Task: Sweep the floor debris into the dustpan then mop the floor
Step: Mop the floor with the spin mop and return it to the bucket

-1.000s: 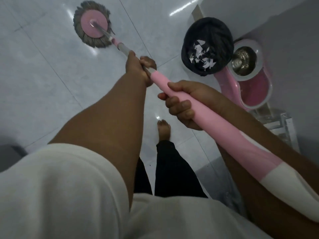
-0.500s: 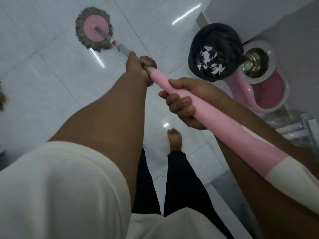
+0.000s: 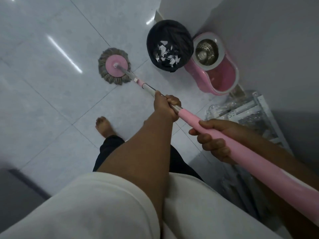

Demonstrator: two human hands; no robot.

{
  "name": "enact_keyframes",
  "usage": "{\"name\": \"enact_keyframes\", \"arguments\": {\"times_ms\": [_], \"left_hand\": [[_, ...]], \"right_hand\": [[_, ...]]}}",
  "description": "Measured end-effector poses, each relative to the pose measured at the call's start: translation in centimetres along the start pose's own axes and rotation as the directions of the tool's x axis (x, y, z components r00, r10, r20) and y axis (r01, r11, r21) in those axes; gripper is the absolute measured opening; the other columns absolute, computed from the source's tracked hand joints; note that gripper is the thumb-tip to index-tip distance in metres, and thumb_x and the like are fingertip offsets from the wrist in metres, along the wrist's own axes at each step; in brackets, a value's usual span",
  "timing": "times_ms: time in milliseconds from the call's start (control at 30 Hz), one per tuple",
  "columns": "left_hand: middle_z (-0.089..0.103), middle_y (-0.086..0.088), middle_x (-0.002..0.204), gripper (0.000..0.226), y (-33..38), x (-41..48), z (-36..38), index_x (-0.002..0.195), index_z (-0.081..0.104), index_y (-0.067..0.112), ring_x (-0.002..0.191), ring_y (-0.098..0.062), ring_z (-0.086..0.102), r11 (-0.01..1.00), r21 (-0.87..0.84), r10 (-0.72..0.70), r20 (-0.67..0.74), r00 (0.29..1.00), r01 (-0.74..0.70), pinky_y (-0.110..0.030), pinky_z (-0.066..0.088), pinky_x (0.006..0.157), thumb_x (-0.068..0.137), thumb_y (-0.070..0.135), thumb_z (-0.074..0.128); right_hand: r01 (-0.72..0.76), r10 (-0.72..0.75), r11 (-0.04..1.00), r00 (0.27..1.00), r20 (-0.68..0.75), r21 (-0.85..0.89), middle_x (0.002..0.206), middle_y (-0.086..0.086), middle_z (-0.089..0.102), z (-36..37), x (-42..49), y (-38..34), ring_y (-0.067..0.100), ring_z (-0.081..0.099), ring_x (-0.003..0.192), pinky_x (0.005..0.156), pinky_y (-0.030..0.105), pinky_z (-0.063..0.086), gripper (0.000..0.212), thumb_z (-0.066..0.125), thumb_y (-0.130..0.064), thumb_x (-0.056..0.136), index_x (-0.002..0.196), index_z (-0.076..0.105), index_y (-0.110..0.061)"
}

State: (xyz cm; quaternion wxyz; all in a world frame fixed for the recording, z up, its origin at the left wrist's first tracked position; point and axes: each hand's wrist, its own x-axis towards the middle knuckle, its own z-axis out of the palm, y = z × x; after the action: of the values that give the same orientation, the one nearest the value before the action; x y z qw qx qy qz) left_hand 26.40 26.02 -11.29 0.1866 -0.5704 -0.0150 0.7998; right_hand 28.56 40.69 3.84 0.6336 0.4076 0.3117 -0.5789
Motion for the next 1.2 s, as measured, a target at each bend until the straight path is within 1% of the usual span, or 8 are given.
{"name": "enact_keyframes", "arguments": {"times_ms": [200,400,533,667,800,1000,1100,1200], "left_hand": [[0.033,0.006,0.038,0.052,4.8,1.0,0.9,0.06,0.036,0.017,0.025,-0.006,0.032,0.999,-0.023,0.035,0.049,0.998,-0.034,-0.009,0.027,0.031,0.096,0.052,0.05],[0.033,0.005,0.036,0.055,16.3,3.4,3.5,0.058,0.035,0.016,0.025,-0.007,0.032,0.995,-0.012,0.103,0.082,0.991,-0.102,-0.009,0.027,0.031,0.097,0.053,0.049],[0.033,0.003,0.033,0.055,23.9,4.7,5.7,0.057,0.034,0.015,0.022,-0.009,0.033,0.988,-0.013,0.157,0.11,0.981,-0.156,-0.008,0.029,0.031,0.099,0.048,0.049],[0.035,0.003,0.034,0.051,28.2,5.4,6.9,0.059,0.037,0.016,0.023,-0.009,0.035,0.975,0.017,0.22,0.108,0.969,-0.223,-0.007,0.03,0.036,0.1,0.043,0.048],[0.034,0.004,0.033,0.051,27.4,5.0,6.5,0.058,0.034,0.017,0.022,-0.008,0.033,0.977,0.008,0.211,0.111,0.971,-0.213,-0.007,0.028,0.032,0.099,0.043,0.048],[0.033,0.006,0.035,0.052,20.3,2.0,3.7,0.06,0.035,0.016,0.023,-0.005,0.032,0.992,-0.027,0.124,0.057,0.991,-0.123,-0.008,0.027,0.029,0.096,0.051,0.052],[0.033,0.007,0.04,0.052,17.1,-0.1,1.8,0.061,0.036,0.018,0.026,-0.004,0.032,0.989,-0.1,0.113,0.039,0.993,-0.109,-0.01,0.027,0.03,0.094,0.053,0.054],[0.033,0.007,0.039,0.051,15.3,-2.1,-0.1,0.06,0.036,0.018,0.026,-0.005,0.032,0.97,-0.196,0.157,0.036,0.987,-0.147,-0.009,0.026,0.03,0.094,0.051,0.054]], "right_hand": [[0.006,-0.005,0.999,1.0,0.027,-0.037,0.057,-0.002,0.047,3.0,3.3,-2.3,0.004,0.042,0.034,0.029,0.016,0.037,0.027,0.053,-0.028,0.084,0.102,0.052,-0.007],[0.059,-0.055,0.998,0.993,0.101,-0.039,0.056,-0.004,0.046,8.9,11.1,-8.0,0.003,0.041,0.034,0.029,0.016,0.037,0.025,0.051,-0.029,0.084,0.097,0.051,-0.008],[0.096,-0.092,0.995,0.983,0.159,-0.018,0.056,-0.004,0.047,12.8,16.4,-12.5,0.003,0.043,0.035,0.031,0.014,0.038,0.025,0.048,-0.029,0.089,0.096,0.051,-0.006],[0.13,-0.127,0.992,0.977,0.171,-0.005,0.057,-0.004,0.047,15.2,19.4,-14.9,0.003,0.044,0.037,0.033,0.013,0.037,0.024,0.05,-0.028,0.088,0.095,0.052,-0.005],[0.121,-0.115,0.992,0.982,0.148,-0.035,0.057,-0.005,0.046,15.1,18.7,-14.0,0.003,0.043,0.036,0.032,0.013,0.037,0.025,0.052,-0.03,0.086,0.095,0.052,-0.006],[0.015,-0.01,0.996,0.998,0.062,-0.084,0.056,-0.003,0.045,12.5,13.0,-9.4,0.004,0.041,0.033,0.027,0.017,0.037,0.026,0.051,-0.031,0.086,0.099,0.052,-0.008],[-0.057,0.061,0.988,0.998,0.021,-0.146,0.055,-0.002,0.045,11.9,10.3,-7.6,0.006,0.041,0.032,0.027,0.018,0.037,0.026,0.051,-0.03,0.087,0.102,0.051,-0.009],[-0.138,0.134,0.957,0.99,-0.036,-0.255,0.055,-0.001,0.044,12.3,8.9,-6.9,0.006,0.041,0.031,0.026,0.018,0.036,0.026,0.052,-0.03,0.086,0.099,0.053,-0.007]]}}
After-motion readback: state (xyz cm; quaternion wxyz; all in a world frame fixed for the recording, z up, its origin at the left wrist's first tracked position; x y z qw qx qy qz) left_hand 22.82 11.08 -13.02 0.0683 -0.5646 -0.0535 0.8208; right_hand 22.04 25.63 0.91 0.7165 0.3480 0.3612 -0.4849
